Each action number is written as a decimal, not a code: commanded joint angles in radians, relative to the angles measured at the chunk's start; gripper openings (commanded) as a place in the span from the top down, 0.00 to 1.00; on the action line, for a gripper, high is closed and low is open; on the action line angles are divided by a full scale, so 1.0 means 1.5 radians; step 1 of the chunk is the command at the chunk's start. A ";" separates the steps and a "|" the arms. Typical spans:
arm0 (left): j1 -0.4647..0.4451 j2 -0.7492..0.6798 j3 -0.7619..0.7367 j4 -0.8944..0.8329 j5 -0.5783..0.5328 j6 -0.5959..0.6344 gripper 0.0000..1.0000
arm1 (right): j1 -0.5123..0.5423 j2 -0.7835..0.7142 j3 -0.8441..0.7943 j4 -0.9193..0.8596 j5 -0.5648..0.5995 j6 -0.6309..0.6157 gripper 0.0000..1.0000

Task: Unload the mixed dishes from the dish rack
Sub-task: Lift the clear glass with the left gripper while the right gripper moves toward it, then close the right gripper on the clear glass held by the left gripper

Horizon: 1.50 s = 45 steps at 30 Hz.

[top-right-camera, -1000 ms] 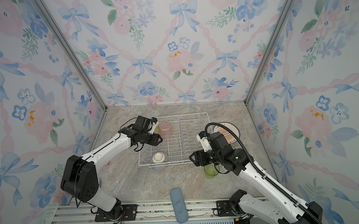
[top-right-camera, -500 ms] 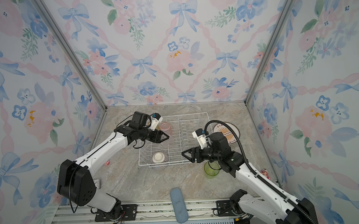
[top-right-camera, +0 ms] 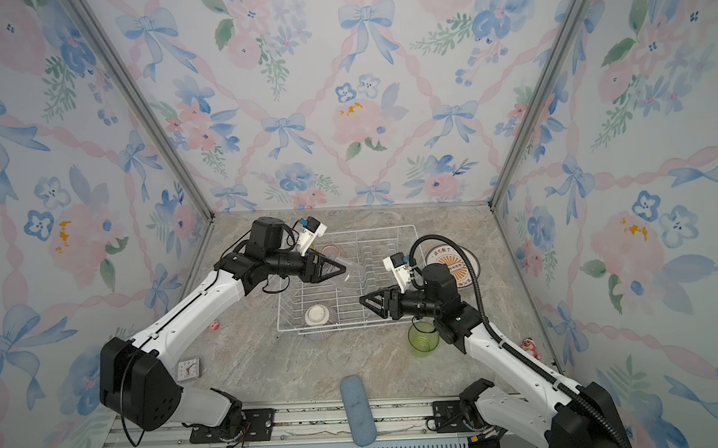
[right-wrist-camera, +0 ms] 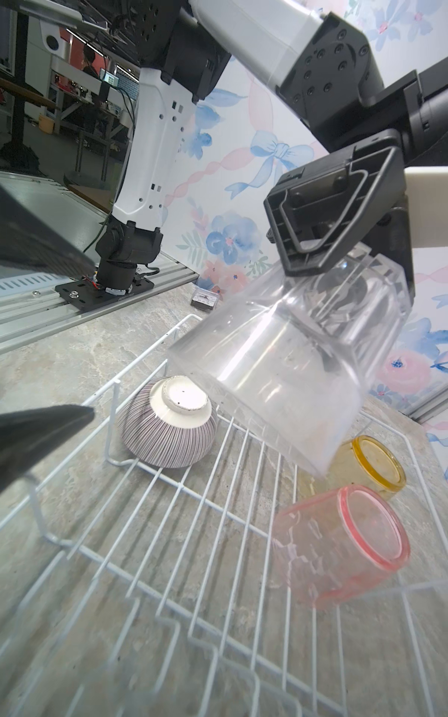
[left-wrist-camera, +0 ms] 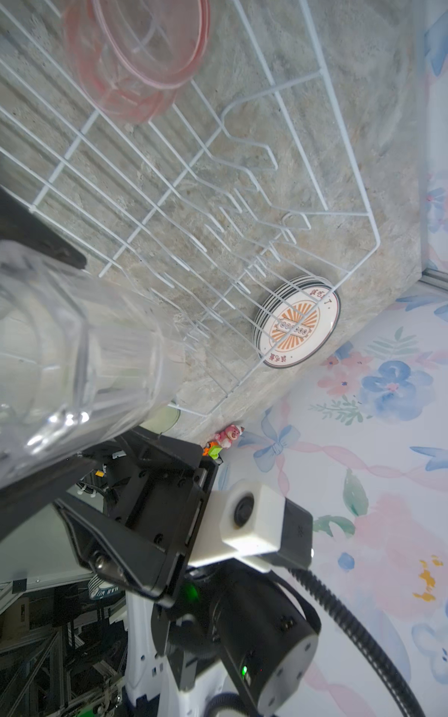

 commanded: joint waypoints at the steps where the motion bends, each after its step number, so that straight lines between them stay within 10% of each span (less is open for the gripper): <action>1: 0.004 -0.023 -0.018 0.070 0.081 -0.034 0.49 | -0.006 -0.007 -0.012 0.071 -0.021 0.029 0.44; 21: 0.000 -0.028 -0.118 0.359 0.189 -0.211 0.49 | -0.001 0.030 0.005 0.287 -0.041 0.113 0.48; 45: -0.015 -0.020 -0.129 0.375 0.187 -0.210 0.48 | 0.040 0.094 0.043 0.373 -0.061 0.156 0.82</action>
